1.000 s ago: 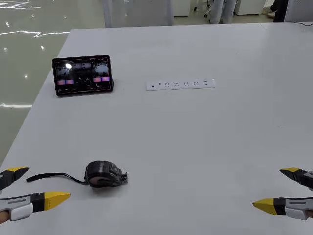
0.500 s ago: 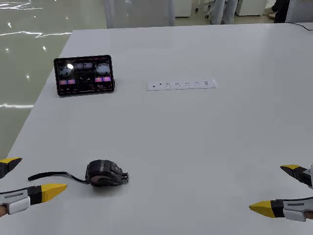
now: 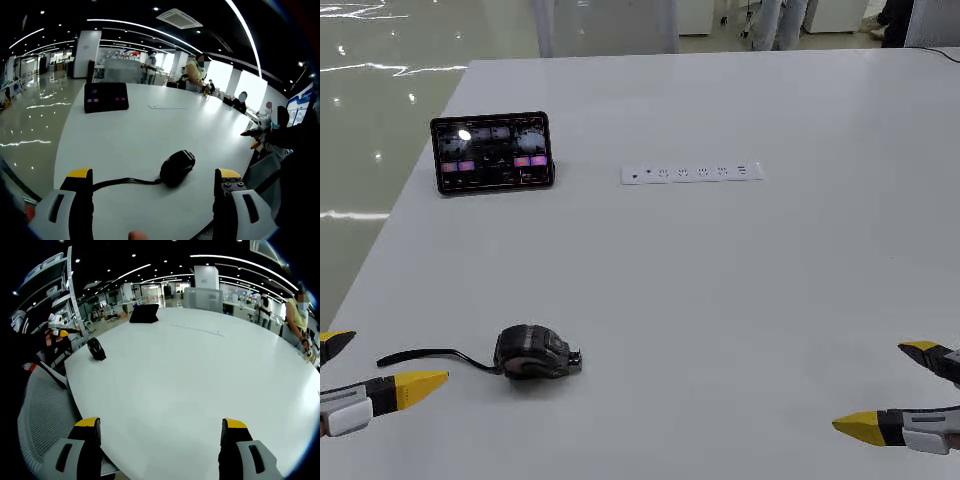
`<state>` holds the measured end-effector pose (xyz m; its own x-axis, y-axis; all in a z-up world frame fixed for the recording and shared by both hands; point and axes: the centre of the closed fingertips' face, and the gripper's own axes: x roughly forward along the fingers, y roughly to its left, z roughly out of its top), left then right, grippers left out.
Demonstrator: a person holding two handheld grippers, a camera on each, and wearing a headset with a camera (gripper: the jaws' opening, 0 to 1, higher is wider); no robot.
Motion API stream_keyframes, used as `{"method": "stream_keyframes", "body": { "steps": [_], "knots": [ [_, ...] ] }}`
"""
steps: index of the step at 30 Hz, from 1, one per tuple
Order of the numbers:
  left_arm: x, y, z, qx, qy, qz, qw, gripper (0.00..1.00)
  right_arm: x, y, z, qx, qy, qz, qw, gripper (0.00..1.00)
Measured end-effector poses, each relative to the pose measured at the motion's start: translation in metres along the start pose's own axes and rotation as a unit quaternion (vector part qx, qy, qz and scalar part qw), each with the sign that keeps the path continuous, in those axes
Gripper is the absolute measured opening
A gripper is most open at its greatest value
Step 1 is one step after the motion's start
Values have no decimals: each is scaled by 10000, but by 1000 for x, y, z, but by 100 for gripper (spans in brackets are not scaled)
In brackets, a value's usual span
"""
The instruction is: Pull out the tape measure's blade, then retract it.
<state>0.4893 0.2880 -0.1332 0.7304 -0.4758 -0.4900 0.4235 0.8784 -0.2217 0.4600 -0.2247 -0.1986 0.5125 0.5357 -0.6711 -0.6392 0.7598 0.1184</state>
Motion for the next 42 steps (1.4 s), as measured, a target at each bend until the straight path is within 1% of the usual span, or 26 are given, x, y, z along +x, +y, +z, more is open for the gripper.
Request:
{"method": "stream_keyframes", "body": {
  "steps": [2,4,7,10,11,13,16,19,20,22,23,24,25,26,27,28,29,30,31,32,33,34,35,37,39,42],
  "knots": [
    [0,0,2,11,-8,39,10000,99,0,0,-1,15,7,-4,10000,99],
    [0,-1,4,-2,-55,18,10000,99,0,-1,-1,25,6,-10,10000,99],
    [0,-4,5,21,-50,-48,10000,99,0,0,-1,33,-4,-6,10000,99],
    [2,-8,2,48,14,-138,9999,99,0,0,-2,31,-1,-1,10000,99],
    [2,-8,2,91,18,-115,9999,99,0,0,-2,34,-3,3,10000,99],
    [3,-11,-2,143,119,-166,9997,99,0,0,-2,40,-2,4,10000,99],
    [4,-15,-4,181,141,-216,9995,99,1,1,-3,51,-2,9,10000,99],
    [6,-15,-9,170,184,-255,9994,99,1,1,-3,61,-6,12,10000,99],
    [7,-17,-12,211,184,-290,9992,99,1,1,-3,68,-10,14,10000,99],
    [8,-14,-27,227,532,-247,9980,99,1,1,-3,72,-2,10,10000,99],
    [9,-12,-40,301,795,-202,9962,99,1,0,-3,71,-5,5,10000,99],
    [9,-6,-52,490,1073,-73,9930,99,1,0,-3,74,-7,3,10000,99],
    [11,-5,-65,538,1290,-100,9901,99,0,0,-4,81,-8,-5,10000,99],
    [11,-7,-76,472,1494,-152,9875,99,0,0,-4,88,-6,-13,10000,99],
    [13,-6,-79,541,1463,-149,9876,99,0,-1,-4,97,-5,-17,10000,99],
    [13,-5,-86,593,1544,-135,9861,99,-1,-2,-5,107,-4,-27,9999,99],
    [13,-3,-89,602,1604,-87,9852,99,-2,-2,-5,111,-4,-31,9999,99],
    [13,-4,-87,593,1510,-111,9867,99,-3,-2,-6,116,0,-43,9999,99],
    [12,-3,-86,574,1481,-90,9873,99,-3,-2,-6,121,-1,-50,9999,99],
    [14,-3,-74,610,1175,-95,9912,99,-4,-2,-6,133,-3,-55,9999,99],
    [13,-2,-67,527,1039,-91,9931,99,-4,-3,-7,147,-2,-65,9999,99],
    [11,-2,-63,512,995,-95,9937,99,-5,-3,-7,147,-1,-71,9999,99],
    [9,-1,-55,585,877,-46,9944,99,-5,-2,-8,154,8,-73,9999,99],
    [7,-2,-43,560,703,-102,9959,99,-5,-2,-8,147,19,-79,9999,99],
    [5,-1,-36,614,631,-71,9961,99,-4,-1,-8,159,20,-74,9998,99],
    [4,-2,-26,508,527,-125,9972,99,-4,0,-5,168,-10,-88,9998,99]
  ]
}}
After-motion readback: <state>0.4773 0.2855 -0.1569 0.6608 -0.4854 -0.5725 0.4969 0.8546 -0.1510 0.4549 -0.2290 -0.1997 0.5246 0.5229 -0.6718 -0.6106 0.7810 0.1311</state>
